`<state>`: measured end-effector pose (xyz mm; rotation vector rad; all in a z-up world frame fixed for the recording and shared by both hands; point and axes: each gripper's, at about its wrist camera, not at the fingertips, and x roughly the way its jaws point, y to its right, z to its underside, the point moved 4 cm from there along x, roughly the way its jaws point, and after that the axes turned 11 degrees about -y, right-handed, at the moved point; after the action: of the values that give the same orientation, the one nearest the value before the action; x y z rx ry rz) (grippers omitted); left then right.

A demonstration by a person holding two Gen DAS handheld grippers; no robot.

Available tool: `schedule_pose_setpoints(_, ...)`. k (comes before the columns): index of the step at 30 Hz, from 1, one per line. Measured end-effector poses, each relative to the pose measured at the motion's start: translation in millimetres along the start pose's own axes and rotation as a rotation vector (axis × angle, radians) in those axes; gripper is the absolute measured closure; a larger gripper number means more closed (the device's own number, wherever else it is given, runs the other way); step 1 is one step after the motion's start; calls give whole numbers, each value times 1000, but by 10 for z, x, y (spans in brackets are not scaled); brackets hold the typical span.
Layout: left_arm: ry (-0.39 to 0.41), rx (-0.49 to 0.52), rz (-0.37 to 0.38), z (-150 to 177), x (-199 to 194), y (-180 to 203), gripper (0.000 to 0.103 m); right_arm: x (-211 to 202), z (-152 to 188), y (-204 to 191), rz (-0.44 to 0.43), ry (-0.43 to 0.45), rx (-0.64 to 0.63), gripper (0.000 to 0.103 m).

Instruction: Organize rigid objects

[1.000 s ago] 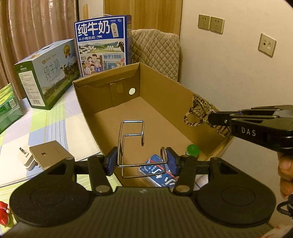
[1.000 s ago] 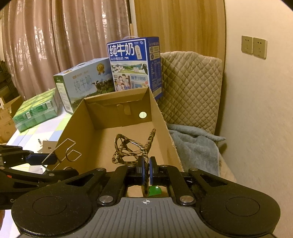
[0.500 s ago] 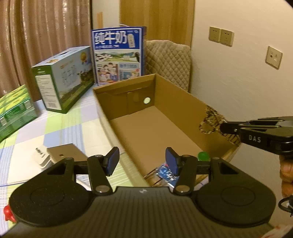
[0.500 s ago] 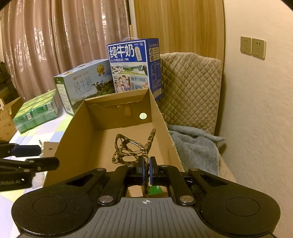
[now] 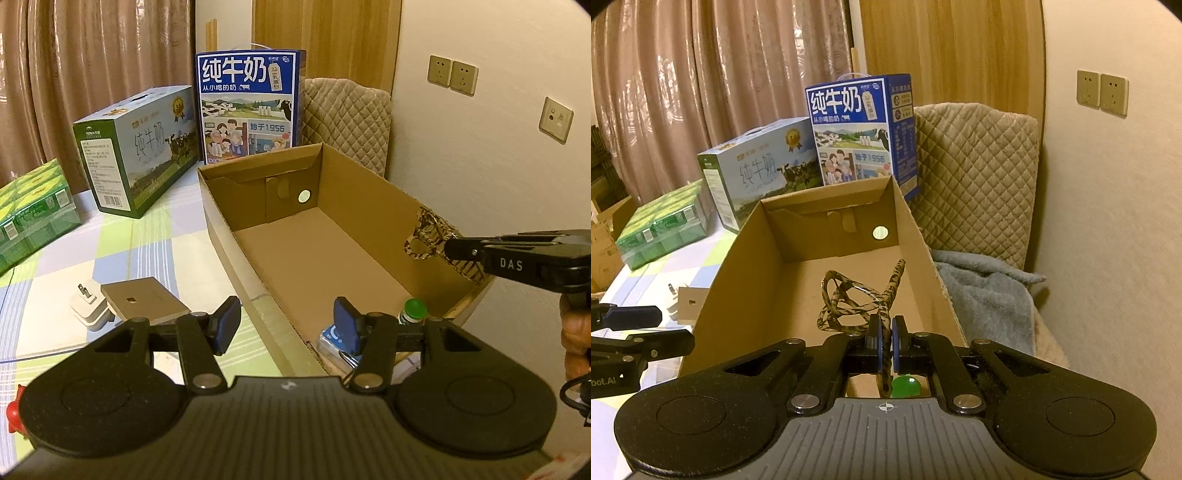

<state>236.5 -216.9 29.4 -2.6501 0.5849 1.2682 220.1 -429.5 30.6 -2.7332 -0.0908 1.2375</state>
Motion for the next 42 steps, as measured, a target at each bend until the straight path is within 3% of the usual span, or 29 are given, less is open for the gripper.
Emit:
schedule_pose_setpoints(13,0,-15,-6,46,-17,-43,52,23,-21,47,-19,27,17,100)
schedule_pose_setpoints(24,20,-28,-24,93,-214,-136,51,-303,-55,39,-24,80,40,82)
schedule_pose_setpoints(28,45,-45,-50,127,-382,-234,48,-507,-83,-87,-33,109,19,70)
schedule_pose_setpoints(32,61,-74,-69,203,-578,-405,46,-766,-73,-289,-46,155,4,52)
schedule_pose_setpoints(42,84,-148,-166,554,-1121,-1082,42,-1210,24,-1053,-141,203,-54,40)
